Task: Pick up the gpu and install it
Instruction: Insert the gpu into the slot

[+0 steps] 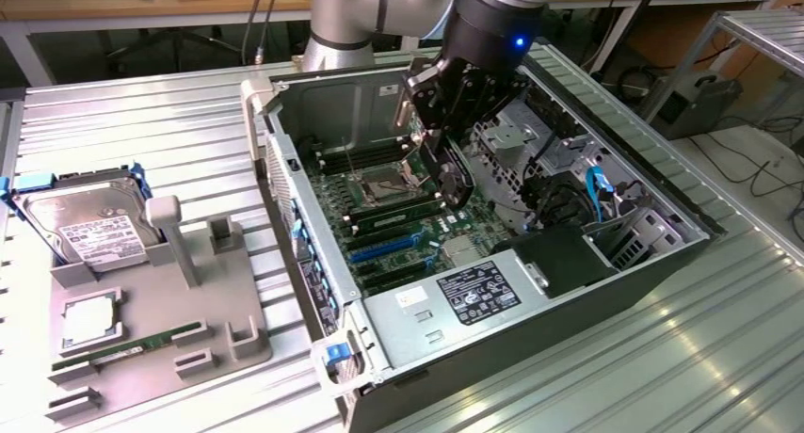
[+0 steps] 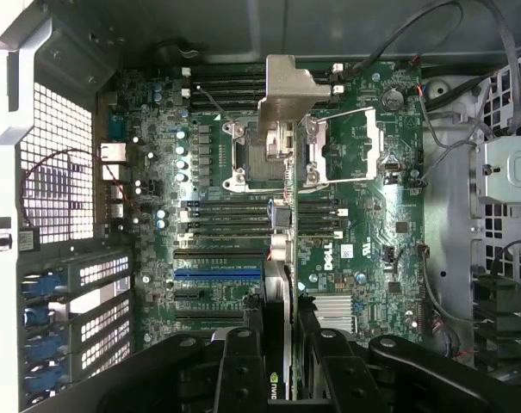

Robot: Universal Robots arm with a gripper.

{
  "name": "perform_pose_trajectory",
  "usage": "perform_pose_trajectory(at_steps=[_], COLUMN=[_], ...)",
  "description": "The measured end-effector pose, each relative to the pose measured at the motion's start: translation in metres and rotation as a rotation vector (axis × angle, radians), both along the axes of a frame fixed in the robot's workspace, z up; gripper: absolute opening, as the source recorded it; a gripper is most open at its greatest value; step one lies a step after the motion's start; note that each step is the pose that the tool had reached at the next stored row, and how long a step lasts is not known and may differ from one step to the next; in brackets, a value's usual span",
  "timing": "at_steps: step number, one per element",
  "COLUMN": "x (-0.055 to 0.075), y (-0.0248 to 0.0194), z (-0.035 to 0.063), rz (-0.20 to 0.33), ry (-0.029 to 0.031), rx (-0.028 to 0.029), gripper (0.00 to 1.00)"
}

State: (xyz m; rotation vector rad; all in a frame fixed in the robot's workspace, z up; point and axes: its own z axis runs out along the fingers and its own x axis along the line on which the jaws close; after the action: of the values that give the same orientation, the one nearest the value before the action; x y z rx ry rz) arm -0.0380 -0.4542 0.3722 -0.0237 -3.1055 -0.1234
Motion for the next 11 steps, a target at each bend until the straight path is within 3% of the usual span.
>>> perform_pose_trajectory(at_steps=[11], x=[0.0], y=[0.0], z=[0.0], rz=[0.0], ry=[0.0], rx=[-0.0001], gripper=[0.26])
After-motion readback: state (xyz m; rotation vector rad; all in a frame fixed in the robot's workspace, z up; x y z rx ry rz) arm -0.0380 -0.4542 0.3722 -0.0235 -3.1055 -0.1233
